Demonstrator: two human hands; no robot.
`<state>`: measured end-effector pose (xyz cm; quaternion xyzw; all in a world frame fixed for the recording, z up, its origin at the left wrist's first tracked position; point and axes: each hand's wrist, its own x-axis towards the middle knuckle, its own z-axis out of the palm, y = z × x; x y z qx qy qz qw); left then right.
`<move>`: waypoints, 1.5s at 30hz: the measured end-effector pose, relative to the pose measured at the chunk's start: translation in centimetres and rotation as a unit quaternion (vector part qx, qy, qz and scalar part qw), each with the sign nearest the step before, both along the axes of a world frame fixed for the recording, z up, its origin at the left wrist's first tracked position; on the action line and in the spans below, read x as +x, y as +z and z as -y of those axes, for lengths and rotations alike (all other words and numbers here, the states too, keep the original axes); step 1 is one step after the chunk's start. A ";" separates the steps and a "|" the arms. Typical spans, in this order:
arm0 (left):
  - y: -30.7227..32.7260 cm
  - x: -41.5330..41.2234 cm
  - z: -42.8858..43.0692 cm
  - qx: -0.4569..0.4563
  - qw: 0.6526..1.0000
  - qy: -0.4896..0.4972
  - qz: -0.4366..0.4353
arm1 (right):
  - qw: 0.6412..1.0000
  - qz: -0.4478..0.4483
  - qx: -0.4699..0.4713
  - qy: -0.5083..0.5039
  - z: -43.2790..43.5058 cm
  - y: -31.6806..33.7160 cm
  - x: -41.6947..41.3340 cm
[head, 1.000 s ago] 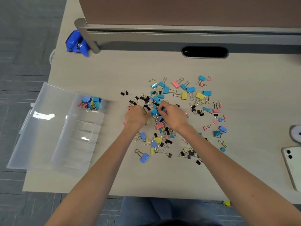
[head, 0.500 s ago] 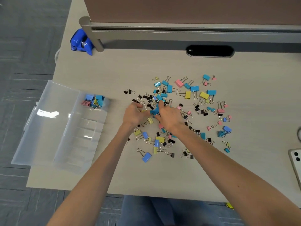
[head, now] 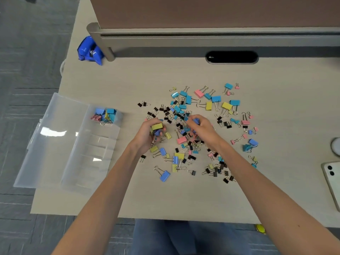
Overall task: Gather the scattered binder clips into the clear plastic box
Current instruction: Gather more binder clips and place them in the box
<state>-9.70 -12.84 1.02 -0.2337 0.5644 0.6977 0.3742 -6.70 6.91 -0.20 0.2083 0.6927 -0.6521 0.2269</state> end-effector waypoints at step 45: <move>-3.6 1.3 -2.7 -0.291 0.835 -0.278 -0.374 | 0.988 -0.021 0.155 0.015 -0.5 -1.6 3.7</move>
